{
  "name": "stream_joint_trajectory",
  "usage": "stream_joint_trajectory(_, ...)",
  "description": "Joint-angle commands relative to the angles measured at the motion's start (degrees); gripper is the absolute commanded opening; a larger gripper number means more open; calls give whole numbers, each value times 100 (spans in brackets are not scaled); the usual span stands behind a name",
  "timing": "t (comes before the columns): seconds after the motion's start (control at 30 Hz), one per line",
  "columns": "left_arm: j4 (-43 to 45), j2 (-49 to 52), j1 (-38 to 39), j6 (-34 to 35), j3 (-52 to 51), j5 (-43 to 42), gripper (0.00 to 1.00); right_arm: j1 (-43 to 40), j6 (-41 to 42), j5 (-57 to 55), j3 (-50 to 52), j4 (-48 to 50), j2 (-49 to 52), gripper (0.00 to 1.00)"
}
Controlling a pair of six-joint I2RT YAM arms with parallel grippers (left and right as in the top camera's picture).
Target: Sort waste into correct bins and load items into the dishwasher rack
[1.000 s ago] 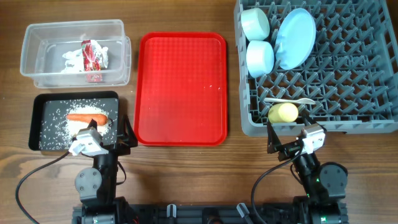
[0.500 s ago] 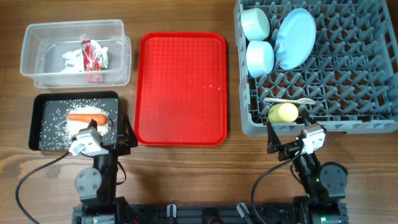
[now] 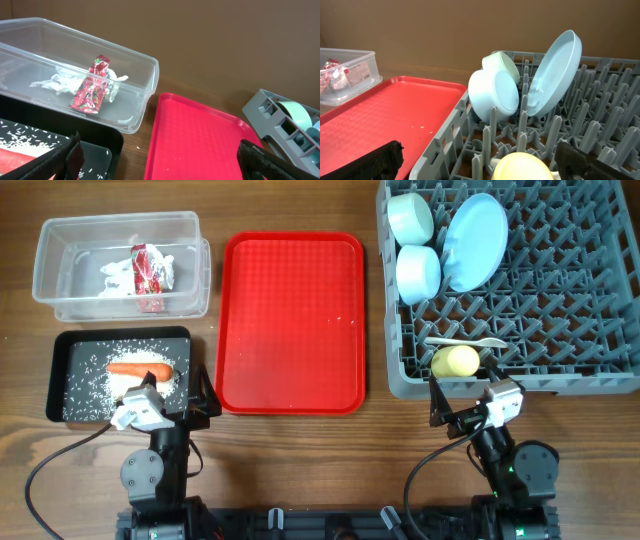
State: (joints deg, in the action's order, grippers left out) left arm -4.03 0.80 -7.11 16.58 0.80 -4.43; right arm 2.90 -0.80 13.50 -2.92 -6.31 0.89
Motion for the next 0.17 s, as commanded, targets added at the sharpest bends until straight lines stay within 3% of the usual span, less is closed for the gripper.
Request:
stream_joint_trajectory(0.0, 0, -42, 31, -118, -48, -63, 100, -24, -72, 52, -33, 31, -61, 100)
stream_joint_trajectory(0.13, 0, -42, 31, -118, -48, -63, 100, -24, -70, 52, -33, 31, -61, 100)
